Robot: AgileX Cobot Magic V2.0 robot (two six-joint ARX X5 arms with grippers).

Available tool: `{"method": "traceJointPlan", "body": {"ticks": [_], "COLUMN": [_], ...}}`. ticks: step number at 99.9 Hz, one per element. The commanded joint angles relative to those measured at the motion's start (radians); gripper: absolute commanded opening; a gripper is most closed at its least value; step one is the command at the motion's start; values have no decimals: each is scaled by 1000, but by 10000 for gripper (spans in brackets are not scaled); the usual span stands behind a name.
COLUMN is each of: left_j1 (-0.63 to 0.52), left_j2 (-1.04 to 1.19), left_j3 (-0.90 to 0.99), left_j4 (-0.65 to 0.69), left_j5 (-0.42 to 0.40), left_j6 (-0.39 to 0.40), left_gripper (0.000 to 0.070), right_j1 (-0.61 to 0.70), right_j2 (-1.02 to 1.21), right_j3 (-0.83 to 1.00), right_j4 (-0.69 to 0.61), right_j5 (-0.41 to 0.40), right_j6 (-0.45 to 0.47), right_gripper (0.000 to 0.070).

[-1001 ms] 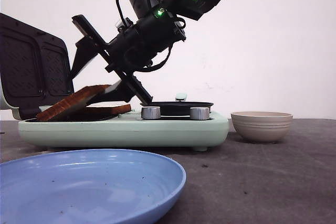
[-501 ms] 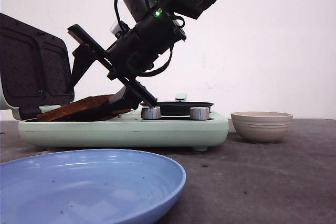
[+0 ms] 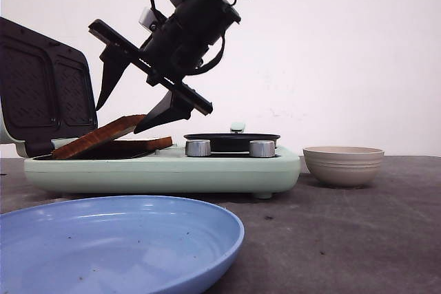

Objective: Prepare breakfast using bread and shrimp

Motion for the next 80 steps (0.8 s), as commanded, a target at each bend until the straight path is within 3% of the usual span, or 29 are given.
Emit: {"method": "traceJointPlan", "body": {"ticks": [1, 63, 80], "left_j1": [-1, -1, -1], "left_j2": [-1, -1, -1], "left_j3": [4, 4, 4], "left_j4": [14, 12, 9], "left_j5": [-6, -6, -6], "left_j6": [10, 13, 32], "left_gripper": [511, 511, 511], "right_j1": [12, 16, -11], "right_j2": [22, -5, -76], "right_j3": [33, 37, 37], "right_j4": [-27, -115, -173], "right_j5": [7, 55, 141], "right_j6": [-48, -157, -227], "right_gripper": [372, 371, 371]}}
